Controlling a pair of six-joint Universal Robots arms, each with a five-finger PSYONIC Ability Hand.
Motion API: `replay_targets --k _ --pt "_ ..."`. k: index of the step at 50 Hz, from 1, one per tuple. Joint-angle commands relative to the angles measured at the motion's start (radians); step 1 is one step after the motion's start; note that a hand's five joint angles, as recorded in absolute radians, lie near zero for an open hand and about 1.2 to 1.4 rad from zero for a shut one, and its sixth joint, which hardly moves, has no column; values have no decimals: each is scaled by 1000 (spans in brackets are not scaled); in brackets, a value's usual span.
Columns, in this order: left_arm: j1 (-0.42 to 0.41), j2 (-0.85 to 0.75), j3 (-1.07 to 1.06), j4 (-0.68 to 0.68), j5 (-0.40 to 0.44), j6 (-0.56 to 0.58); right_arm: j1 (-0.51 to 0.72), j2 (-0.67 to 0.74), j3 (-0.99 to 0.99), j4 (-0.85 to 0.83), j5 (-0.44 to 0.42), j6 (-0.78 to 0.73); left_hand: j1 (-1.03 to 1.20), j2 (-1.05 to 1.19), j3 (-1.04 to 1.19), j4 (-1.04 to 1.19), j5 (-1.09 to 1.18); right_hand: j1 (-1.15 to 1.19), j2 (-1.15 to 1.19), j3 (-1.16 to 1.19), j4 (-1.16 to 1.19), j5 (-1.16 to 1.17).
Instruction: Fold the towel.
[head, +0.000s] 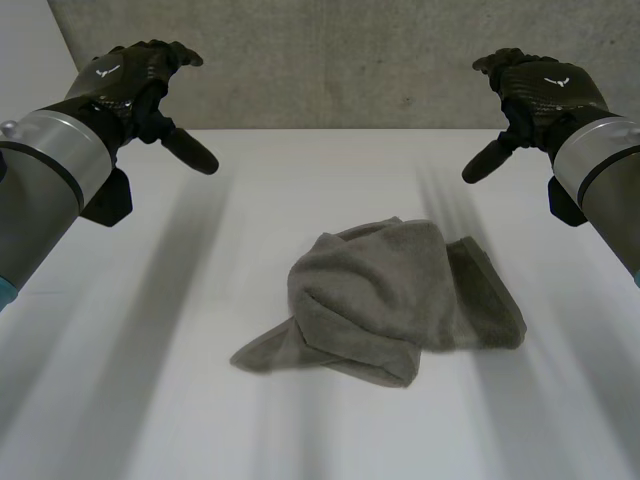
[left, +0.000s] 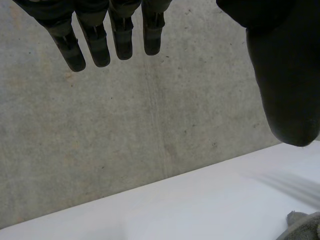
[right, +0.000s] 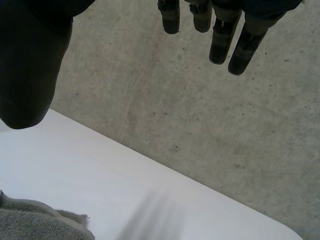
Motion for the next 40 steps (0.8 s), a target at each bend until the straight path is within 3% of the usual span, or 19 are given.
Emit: replay_targets --k 1,5,13,21,32,34,35,36,37,38,39,40 --pt "-2 -12 -5 2 6 1 3 -3 5 -1 -18 -2 -125 -64 -49 -56 -58 -97 -86 -12 -58 -63" --pt "-10 -49 -8 5 21 3 14 0 8 -1 -29 -5 -90 -29 -49 -56 -25 -97 -86 -12 -58 -63" --pt "-54 -194 -5 4 61 1 41 103 17 12 -139 -130 -66 -5 -49 -56 -1 -97 -86 -12 -58 -63" --pt "-103 -345 -4 4 72 1 118 256 18 25 -135 -305 -66 -5 -49 -56 -1 -95 -83 -12 -58 -63" --pt "-168 -512 -4 4 72 -14 152 424 26 17 -139 -353 -34 27 -49 -56 31 84 96 -12 -58 -55" --pt "-174 -528 -4 4 72 -16 166 454 23 9 -141 -348 21 83 -49 -56 86 338 350 -12 -58 198" --pt "-179 -535 -4 4 73 -14 166 454 23 9 -141 -348 188 249 -49 -56 252 340 351 -12 -58 200" --pt "-179 -535 -4 4 73 -14 167 453 21 -6 -138 -342 189 251 -49 -56 254 677 689 -12 -58 537" --pt "-182 -535 -4 5 73 -16 164 438 26 -39 -136 -330 573 634 -49 -56 638 1145 1157 -12 -58 1006" --pt "-182 -529 -4 5 73 -20 164 438 26 -40 -136 -330 1010 1071 -49 -56 1075 1150 1162 -12 -58 1010" --pt "-182 -529 -4 5 73 -20 158 403 37 -87 -133 -307 1014 1076 -49 -56 1079 1297 1309 -12 -58 1158" --pt "-183 -514 1 5 73 -28 158 402 37 -87 -133 -307 1098 1159 -49 -56 1163 1299 1310 -12 -58 1159"
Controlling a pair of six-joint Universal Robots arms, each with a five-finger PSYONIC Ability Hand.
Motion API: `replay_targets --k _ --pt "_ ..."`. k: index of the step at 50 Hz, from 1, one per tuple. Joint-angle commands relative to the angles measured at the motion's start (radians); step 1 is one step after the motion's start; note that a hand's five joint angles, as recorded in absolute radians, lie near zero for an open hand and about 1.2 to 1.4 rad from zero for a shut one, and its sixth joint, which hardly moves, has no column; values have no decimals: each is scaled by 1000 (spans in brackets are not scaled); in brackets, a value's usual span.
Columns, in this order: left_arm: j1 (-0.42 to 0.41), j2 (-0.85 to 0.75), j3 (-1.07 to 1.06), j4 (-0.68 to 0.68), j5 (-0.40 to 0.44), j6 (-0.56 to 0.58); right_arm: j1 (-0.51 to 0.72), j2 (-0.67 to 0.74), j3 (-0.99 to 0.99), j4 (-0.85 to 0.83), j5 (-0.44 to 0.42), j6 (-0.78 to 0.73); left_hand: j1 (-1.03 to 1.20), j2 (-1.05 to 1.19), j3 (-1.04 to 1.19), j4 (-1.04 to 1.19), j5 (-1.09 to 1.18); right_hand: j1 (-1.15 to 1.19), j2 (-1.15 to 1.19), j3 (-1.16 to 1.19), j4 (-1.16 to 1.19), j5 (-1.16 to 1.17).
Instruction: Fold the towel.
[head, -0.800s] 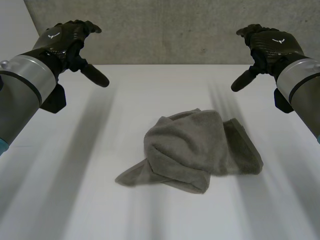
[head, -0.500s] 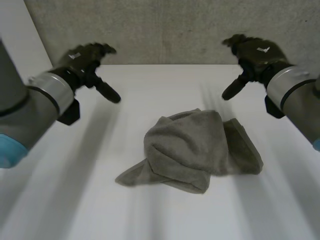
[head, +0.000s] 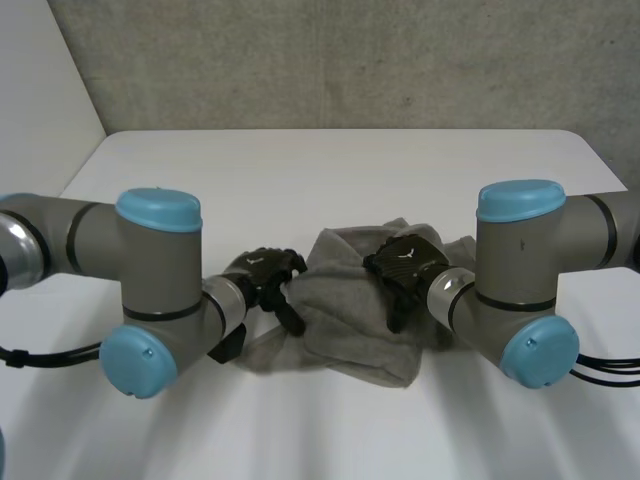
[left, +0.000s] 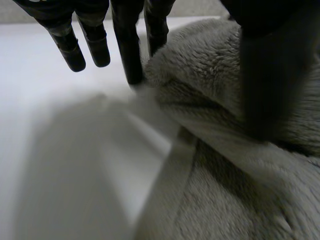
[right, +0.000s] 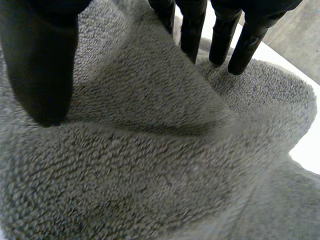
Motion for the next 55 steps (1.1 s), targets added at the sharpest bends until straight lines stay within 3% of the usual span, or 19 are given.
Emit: replay_targets --k 1,8,11,14,16,17,18,19,20,23,24,25,26,27,28,33,38,44,55 --pt "-11 5 5 1 1 -13 -7 -103 30 -138 11 81 789 784 -49 -56 797 814 830 -12 -58 796" --pt "2 334 -7 75 -1 -109 -92 -558 171 -368 2 290 789 784 -49 -56 797 814 830 -12 -58 796" --pt "25 494 -32 131 1 -142 -86 -649 185 -415 -36 324 789 784 -49 -56 797 814 830 -12 -58 796" --pt "51 609 -63 188 7 -175 -83 -659 186 -399 -90 319 789 784 -49 -56 797 814 830 -12 -58 796" --pt "58 648 -78 214 13 -179 -81 -663 185 -328 -246 287 789 784 -49 -56 797 814 830 -12 -58 796" --pt "61 668 -89 230 33 -179 -81 -663 185 -327 -246 287 789 784 -49 -56 797 814 830 -12 -58 796" --pt "61 668 -89 230 33 -179 -79 -653 177 -285 -310 257 789 784 -49 -56 797 814 830 -12 -58 796" --pt "61 673 -92 234 70 -179 -79 -634 168 -217 -376 209 789 784 -49 -56 797 812 828 -12 -58 794" --pt "61 670 -92 234 122 -177 -79 -634 168 -217 -377 209 789 784 -49 -56 797 812 828 -12 -58 794" --pt "61 662 -95 233 182 -177 -76 -553 134 -15 -452 43 789 784 -49 -56 797 441 457 -12 -58 423" --pt "61 645 -98 230 240 -176 -76 -514 108 101 -452 -71 789 784 -49 -56 797 163 179 -12 -58 145" --pt "61 619 -98 227 286 -173 -76 -513 108 102 -452 -72 670 665 -49 -56 679 160 177 -12 -58 142" --pt "61 619 -98 227 286 -173 -78 -478 79 204 -431 -186 669 664 -49 -56 677 -267 -251 -12 -58 -285" --pt "62 593 -96 221 320 -173 -79 -460 47 286 -405 -264 326 321 -49 -56 334 -579 -563 -12 -58 -426" --pt "64 565 -90 215 331 -173 -79 -459 47 286 -404 -265 50 44 -49 -56 58 -582 -566 -12 -58 -426" --pt "65 507 -83 211 325 -171 -78 -455 -15 283 -280 -221 -79 -84 -49 -56 -71 -582 -566 -12 -58 -426" --pt "67 429 -72 213 323 -151 -113 -534 -9 106 -188 -8 -109 -114 -49 -56 -101 -582 -566 -12 -58 -426" --pt "67 296 -49 207 296 -85 -165 -527 16 81 -168 43 -109 -114 -49 -56 -101 -582 -566 -12 -58 -426" --pt "68 116 12 88 251 -12 -141 -298 -9 156 -165 39 -103 -108 -49 -56 -95 -559 -543 -12 -58 -426"
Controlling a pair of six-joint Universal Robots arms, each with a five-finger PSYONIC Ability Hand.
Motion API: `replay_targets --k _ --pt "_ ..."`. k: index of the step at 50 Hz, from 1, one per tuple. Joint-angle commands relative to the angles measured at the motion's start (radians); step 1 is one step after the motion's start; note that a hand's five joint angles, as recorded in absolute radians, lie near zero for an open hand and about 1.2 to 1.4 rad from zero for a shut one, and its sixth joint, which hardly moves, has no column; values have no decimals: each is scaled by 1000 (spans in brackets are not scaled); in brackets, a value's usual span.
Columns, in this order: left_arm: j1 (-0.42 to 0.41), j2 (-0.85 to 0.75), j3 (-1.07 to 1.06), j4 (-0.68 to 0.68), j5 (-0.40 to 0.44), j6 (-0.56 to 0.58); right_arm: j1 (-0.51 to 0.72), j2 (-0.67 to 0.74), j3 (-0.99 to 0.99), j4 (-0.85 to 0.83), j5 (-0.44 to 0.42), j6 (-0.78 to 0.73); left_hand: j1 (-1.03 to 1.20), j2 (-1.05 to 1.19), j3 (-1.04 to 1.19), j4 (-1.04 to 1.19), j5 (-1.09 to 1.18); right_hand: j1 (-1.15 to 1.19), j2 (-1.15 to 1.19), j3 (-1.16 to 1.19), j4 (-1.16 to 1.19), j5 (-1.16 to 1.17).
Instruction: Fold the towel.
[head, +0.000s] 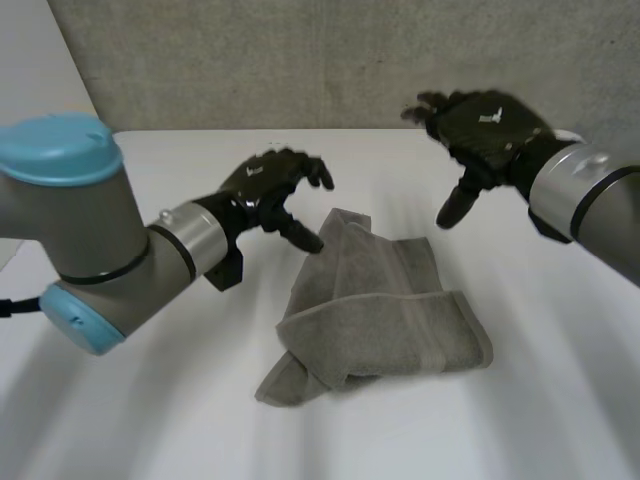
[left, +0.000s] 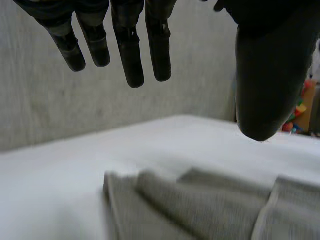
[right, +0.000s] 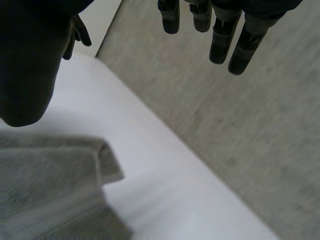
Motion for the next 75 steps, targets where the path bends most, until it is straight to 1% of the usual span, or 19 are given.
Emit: replay_targets --k 1,7,13,23,29,33,35,37,38,40,41,43,51,54,59,61,62,67,75 --pt "0 -103 47 -97 -13 44 31 171 -28 89 -5 -20 -56 -37 -49 -56 -6 -62 -53 -12 -58 -60" --pt "2 -152 107 -248 -10 162 65 276 -56 167 -5 -77 -51 -31 -49 -56 0 41 49 -12 -58 -60" --pt "5 -125 114 -321 -13 302 115 293 -53 180 -6 -83 -53 -34 -49 -56 -3 132 140 -12 -58 -9" --pt "25 -100 114 -352 -2 322 164 290 -38 170 -17 18 -51 -31 -49 -56 0 232 240 -12 -58 91" --pt "34 -144 114 -381 -4 420 184 337 -31 152 -8 34 -56 -37 -49 -56 -6 238 246 -12 -58 97" --pt "34 -155 114 -381 -5 426 184 342 -33 153 -8 31 -59 -40 -49 -56 -9 270 279 -12 -58 129" --pt "34 -157 113 -381 -4 425 184 340 -38 153 -6 31 -59 -40 -49 -56 -9 335 343 -12 -58 194" --pt "34 -160 110 -379 -5 423 175 324 -42 153 -8 26 -62 -43 -49 -56 -11 627 635 -12 -58 485" --pt "34 -160 110 -379 -5 423 175 324 -42 153 -8 26 -62 -43 -49 -56 -11 628 637 -12 -58 487" --pt "34 -160 107 -378 -5 422 163 287 -44 155 -13 18 -74 -55 -49 -56 -23 944 952 -12 -58 803" --pt "34 -161 104 -376 -5 422 163 287 -44 155 -13 18 -83 -63 -49 -56 -32 945 954 -12 -58 804" --pt "34 -167 104 -375 -5 420 140 259 -41 153 -13 17 -103 -84 -49 -56 -53 1301 1309 -12 -58 1160" --pt "20 -186 96 -362 -4 419 94 201 -42 155 -31 -17 -230 -210 -49 -56 -179 1303 1311 -12 -58 1161" --pt "11 -190 87 -315 -5 411 92 186 -39 161 -33 -32 -262 -242 -49 -56 -211 1303 1311 -12 -58 1161" --pt "-9 -180 36 -174 -10 337 95 124 -18 204 -63 -121 -259 -240 -49 -56 -208 1303 1311 -12 -58 1161" --pt "-18 -172 -2 -74 -14 232 95 109 -13 236 -78 -143 -250 -231 -49 -56 -199 1303 1311 -12 -58 1161" --pt "-18 -172 -2 -74 -14 231 95 94 -10 270 -95 -164 -250 -231 -49 -56 -199 1303 1311 -12 -58 1161" --pt "-23 -146 -47 24 -13 74 94 49 -7 334 -131 -218 -206 -187 -49 -56 -156 1303 1311 -12 -58 1161" --pt "-27 -157 -45 26 -7 67 65 -57 -13 287 -121 -197 -109 -90 -49 -56 -59 1303 1311 -12 -58 1161"
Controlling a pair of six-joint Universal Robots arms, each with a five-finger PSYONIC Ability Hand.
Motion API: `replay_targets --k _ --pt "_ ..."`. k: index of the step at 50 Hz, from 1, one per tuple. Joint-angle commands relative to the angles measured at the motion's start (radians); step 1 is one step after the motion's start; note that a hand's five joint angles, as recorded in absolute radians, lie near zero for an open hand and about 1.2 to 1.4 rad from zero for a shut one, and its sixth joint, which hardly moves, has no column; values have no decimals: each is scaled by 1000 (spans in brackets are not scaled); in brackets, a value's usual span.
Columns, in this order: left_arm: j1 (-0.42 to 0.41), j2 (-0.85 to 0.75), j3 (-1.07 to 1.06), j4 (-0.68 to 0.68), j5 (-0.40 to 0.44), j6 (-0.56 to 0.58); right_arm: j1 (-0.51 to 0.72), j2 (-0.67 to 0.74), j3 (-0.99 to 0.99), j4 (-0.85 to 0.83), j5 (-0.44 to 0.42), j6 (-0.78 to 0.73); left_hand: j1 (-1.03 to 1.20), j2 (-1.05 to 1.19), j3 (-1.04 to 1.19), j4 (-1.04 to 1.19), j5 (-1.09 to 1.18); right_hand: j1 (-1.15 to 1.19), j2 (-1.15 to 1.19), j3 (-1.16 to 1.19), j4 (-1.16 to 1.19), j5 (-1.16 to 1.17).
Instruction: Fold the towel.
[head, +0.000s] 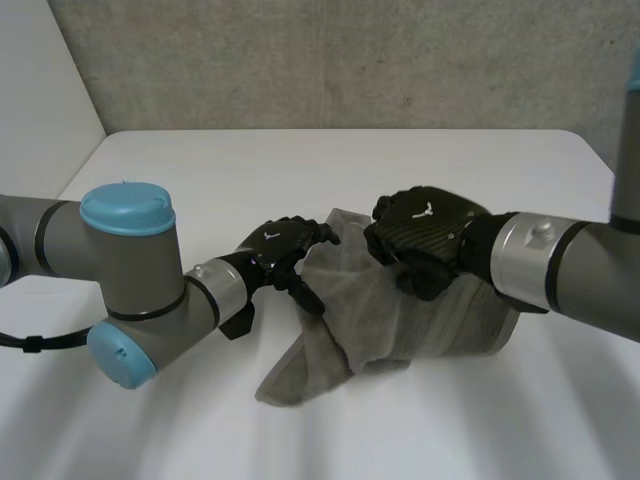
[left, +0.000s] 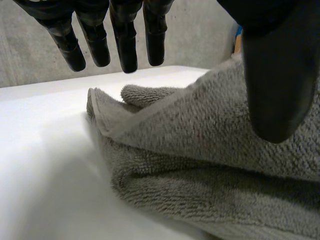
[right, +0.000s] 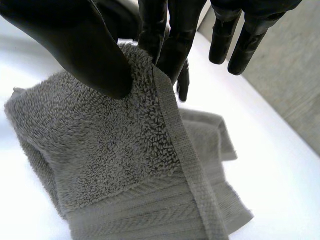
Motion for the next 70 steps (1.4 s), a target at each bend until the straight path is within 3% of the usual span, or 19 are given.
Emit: replay_targets --k 1,11,13,19,23,33,41,44,46,50,52,54,55,56,57,58,61,65,70 --pt "-3 -8 1 0 7 -10 -27 -84 -6 -36 6 17 50 56 -49 -56 44 114 68 -12 -58 74" --pt "-3 -12 1 -2 10 -12 -83 -192 -10 -68 -16 101 129 135 -49 -56 123 114 68 -12 -58 74" --pt "-3 -11 -1 -2 8 -15 -81 -209 -6 -67 -24 99 368 375 -49 -56 362 114 68 -12 -58 74" --pt "-3 -6 -2 -4 10 -16 -84 -252 3 -64 -60 99 628 635 -49 -56 622 114 68 -12 -58 74" --pt "-3 0 -2 -4 10 -16 -87 -252 5 -65 -60 96 993 1000 -49 -56 988 114 68 -12 -58 74" --pt "8 35 11 -4 8 -9 -161 -218 17 -55 -54 9 995 1001 -49 -56 989 114 68 -12 -58 74" --pt "35 136 44 -69 11 30 -172 -71 25 71 -39 -169 995 1001 -49 -56 989 114 68 -12 -58 74" --pt "37 163 87 -174 11 125 -171 -49 17 82 -39 -191 995 1001 -49 -56 989 114 68 -12 -58 74" --pt "39 178 134 -247 5 260 -171 -25 -1 79 -48 -200 995 1001 -49 -56 989 114 68 -12 -58 74" --pt "39 187 212 -223 -32 407 -95 90 -266 -87 -5 -150 995 1001 -49 -56 989 114 68 -12 -58 74" --pt "22 202 301 -87 -132 453 -60 107 -360 -213 52 -95 995 1001 -49 -56 989 114 68 -12 -58 74" --pt "17 221 320 12 -179 448 -35 77 -429 -550 233 36 995 1001 -49 -56 989 114 68 -12 -58 74" --pt "14 260 318 127 -219 448 -35 77 -429 -552 234 36 995 1001 -49 -56 989 114 68 -12 -58 74" --pt "14 261 318 128 -219 448 -35 27 -402 -725 304 87 995 1001 -49 -56 989 114 68 -12 -58 74" --pt "12 318 308 235 -239 444 -35 26 -402 -726 305 87 995 1001 -49 -56 989 114 68 -12 -58 74" --pt "12 319 308 236 -239 444 -38 -48 -359 -866 338 119 995 1001 -49 -56 989 114 68 -12 -58 74" --pt "14 428 266 372 -230 435 -44 -168 -264 -937 288 127 995 1001 -49 -56 989 114 68 -12 -58 74" --pt "37 471 200 327 -161 427 -46 -179 -115 -863 115 129 995 1001 -49 -56 989 114 68 -12 -58 74" --pt "43 454 58 224 -84 418 -50 -181 54 -744 -12 104 995 1001 -49 -56 989 114 68 -12 -58 74"
